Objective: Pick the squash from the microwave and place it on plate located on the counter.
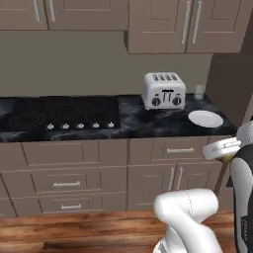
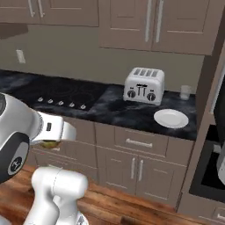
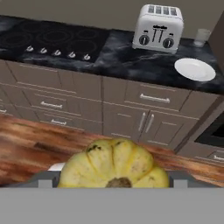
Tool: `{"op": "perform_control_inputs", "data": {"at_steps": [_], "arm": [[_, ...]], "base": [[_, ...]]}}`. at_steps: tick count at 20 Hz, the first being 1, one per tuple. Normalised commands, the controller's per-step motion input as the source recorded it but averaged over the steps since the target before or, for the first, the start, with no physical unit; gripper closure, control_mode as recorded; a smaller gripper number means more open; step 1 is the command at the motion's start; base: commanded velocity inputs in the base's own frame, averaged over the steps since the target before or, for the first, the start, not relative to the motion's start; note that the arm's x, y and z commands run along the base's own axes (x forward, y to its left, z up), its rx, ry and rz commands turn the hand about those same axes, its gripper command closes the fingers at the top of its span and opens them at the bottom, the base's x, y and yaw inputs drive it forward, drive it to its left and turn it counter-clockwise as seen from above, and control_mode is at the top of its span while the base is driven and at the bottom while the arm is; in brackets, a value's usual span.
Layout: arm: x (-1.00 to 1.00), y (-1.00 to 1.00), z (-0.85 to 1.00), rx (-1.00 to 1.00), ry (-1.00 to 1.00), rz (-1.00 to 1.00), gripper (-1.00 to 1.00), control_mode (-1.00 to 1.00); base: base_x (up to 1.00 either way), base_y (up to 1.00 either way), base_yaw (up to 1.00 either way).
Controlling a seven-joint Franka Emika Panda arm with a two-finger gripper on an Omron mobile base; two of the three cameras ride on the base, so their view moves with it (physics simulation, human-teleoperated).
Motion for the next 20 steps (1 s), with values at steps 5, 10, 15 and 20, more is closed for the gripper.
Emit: {"op": "perform_control_inputs", "data": {"at_steps": [5, 10, 15, 20], "arm": [[0.00, 0.00, 0.00, 0.00, 0.00, 0.00, 1.00, 1.00], [0.00, 0.00, 0.00, 0.00, 0.00, 0.00, 1.00, 1.00], [0.00, 0.00, 0.00, 0.00, 0.00, 0.00, 1.00, 1.00], [0.00, 0.00, 0.00, 0.00, 0.00, 0.00, 1.00, 1.00]], "base": [[0.54, 0.06, -0.69], [0.83, -0.07, -0.55], [0.95, -0.18, -0.36], [0.87, -0.29, -0.06]]}}
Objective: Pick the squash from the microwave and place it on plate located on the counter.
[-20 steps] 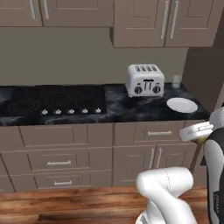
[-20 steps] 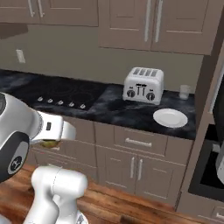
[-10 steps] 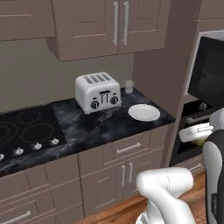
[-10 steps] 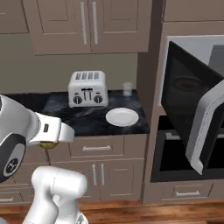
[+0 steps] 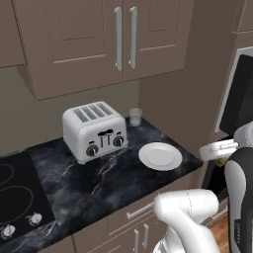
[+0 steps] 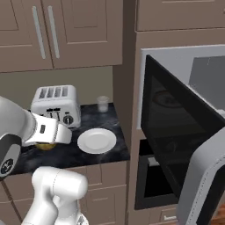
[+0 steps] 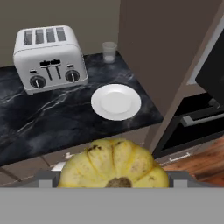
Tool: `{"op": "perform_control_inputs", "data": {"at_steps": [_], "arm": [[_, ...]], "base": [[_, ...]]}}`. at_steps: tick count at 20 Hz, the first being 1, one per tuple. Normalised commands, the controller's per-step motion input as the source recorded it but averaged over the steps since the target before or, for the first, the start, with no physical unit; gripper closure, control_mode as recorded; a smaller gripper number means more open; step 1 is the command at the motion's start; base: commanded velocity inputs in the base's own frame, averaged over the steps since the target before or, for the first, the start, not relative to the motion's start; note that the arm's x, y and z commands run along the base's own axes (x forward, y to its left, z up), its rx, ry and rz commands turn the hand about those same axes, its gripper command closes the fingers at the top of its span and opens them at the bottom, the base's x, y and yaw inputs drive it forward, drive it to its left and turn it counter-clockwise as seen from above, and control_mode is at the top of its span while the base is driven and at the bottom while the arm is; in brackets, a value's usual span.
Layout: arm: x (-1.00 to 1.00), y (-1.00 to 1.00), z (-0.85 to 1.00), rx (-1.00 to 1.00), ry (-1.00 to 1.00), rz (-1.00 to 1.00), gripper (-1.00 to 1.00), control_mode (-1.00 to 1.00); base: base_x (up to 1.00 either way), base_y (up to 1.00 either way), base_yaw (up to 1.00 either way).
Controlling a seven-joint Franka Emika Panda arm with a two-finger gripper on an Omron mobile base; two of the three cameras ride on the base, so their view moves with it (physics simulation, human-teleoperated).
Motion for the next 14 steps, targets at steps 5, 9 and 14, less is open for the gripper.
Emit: {"op": "perform_control_inputs", "data": {"at_steps": [5, 9, 14], "arm": [[0.00, 0.00, 0.00, 0.00, 0.00, 0.00, 1.00, 1.00], [0.71, 0.04, -0.26, 0.00, 0.00, 0.00, 1.00, -1.00], [0.95, 0.19, -0.58, -0.01, 0.05, 0.00, 1.00, -1.00]], "base": [[0.66, -0.05, 0.00], [0.00, 0.00, 0.00], [0.00, 0.00, 0.00]]}}
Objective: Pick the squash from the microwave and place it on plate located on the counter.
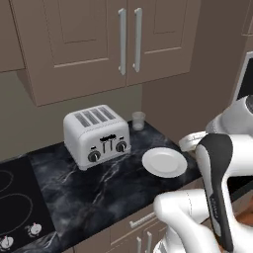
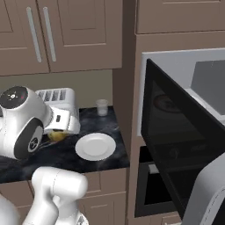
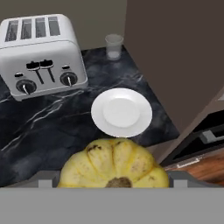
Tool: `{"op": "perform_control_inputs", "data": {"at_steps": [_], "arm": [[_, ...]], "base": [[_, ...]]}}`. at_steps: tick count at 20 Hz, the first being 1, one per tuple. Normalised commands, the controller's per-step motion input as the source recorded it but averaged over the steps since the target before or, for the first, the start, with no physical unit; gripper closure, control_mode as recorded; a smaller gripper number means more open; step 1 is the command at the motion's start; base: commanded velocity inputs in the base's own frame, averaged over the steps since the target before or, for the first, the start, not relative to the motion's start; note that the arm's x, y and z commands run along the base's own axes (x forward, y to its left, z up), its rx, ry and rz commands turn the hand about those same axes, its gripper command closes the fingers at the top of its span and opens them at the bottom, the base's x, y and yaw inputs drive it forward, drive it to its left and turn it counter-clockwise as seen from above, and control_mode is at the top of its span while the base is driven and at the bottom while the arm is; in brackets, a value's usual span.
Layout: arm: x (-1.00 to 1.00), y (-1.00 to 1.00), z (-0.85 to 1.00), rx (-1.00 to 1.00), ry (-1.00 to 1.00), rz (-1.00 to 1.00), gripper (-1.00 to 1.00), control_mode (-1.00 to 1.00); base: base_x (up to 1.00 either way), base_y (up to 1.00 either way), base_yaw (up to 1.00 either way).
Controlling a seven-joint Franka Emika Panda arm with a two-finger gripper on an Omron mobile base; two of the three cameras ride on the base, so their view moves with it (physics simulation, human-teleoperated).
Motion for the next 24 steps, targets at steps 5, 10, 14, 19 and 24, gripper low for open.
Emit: {"op": "perform_control_inputs", "data": {"at_steps": [5, 10, 14, 19, 24], "arm": [[0.91, -0.02, -0.68, 0.00, 0.13, 0.03, 1.00, -1.00], [0.58, -0.19, -0.70, 0.01, 0.21, 0.02, 1.00, -1.00], [0.57, -0.08, -0.66, 0.00, 0.15, 0.03, 1.00, -1.00], [0.47, -0.04, -0.58, 0.00, 0.07, 0.01, 1.00, -1.00], [0.58, 0.00, -0.41, 0.00, 0.00, 0.00, 1.00, -1.00]], "base": [[0.00, 0.00, 0.00], [0.00, 0.00, 0.00], [0.00, 0.00, 0.00], [0.00, 0.00, 0.00], [0.00, 0.00, 0.00]]}}
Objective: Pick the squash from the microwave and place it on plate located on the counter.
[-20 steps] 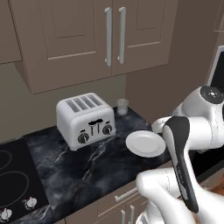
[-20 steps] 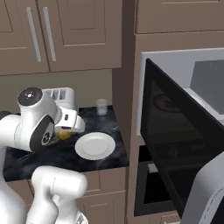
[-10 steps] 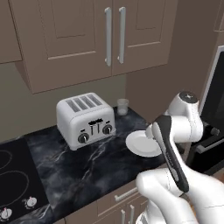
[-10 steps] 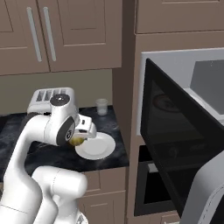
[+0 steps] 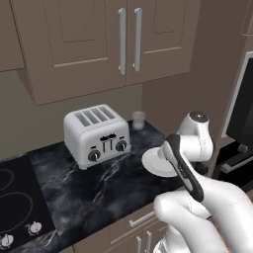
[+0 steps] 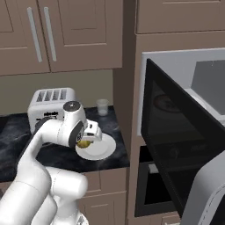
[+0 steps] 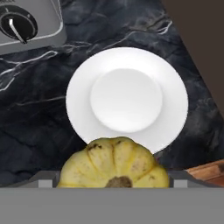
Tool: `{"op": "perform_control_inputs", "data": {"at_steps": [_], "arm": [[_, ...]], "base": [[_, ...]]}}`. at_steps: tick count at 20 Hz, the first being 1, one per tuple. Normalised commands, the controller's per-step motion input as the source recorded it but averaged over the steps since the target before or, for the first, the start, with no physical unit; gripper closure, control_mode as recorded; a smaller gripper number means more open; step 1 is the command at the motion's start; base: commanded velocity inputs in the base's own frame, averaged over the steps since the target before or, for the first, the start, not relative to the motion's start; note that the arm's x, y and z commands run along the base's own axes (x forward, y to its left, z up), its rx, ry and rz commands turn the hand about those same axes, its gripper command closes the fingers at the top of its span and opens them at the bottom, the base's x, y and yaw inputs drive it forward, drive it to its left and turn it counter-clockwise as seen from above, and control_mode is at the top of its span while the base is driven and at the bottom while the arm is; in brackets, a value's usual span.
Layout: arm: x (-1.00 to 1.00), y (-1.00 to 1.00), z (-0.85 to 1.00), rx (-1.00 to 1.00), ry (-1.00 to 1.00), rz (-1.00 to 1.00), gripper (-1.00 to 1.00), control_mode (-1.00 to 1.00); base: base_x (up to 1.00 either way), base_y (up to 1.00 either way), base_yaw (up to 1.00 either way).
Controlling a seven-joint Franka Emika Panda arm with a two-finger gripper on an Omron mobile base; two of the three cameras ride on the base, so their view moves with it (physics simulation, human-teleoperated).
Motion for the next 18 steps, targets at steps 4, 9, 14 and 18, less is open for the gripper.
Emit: {"op": "perform_control_inputs", "data": {"at_steps": [4, 9, 14, 18], "arm": [[0.57, 0.00, -0.51, 0.00, 0.03, 0.00, 1.00, -1.00], [0.58, 0.00, -0.53, 0.00, 0.04, 0.00, 1.00, -1.00], [0.39, 0.00, -0.20, 0.00, 0.03, 0.01, 1.00, -1.00], [0.21, 0.00, 0.00, 0.00, 0.01, 0.00, -1.00, -1.00]], "base": [[0.00, 0.00, 0.00], [0.00, 0.00, 0.00], [0.00, 0.00, 0.00], [0.00, 0.00, 0.00]]}}
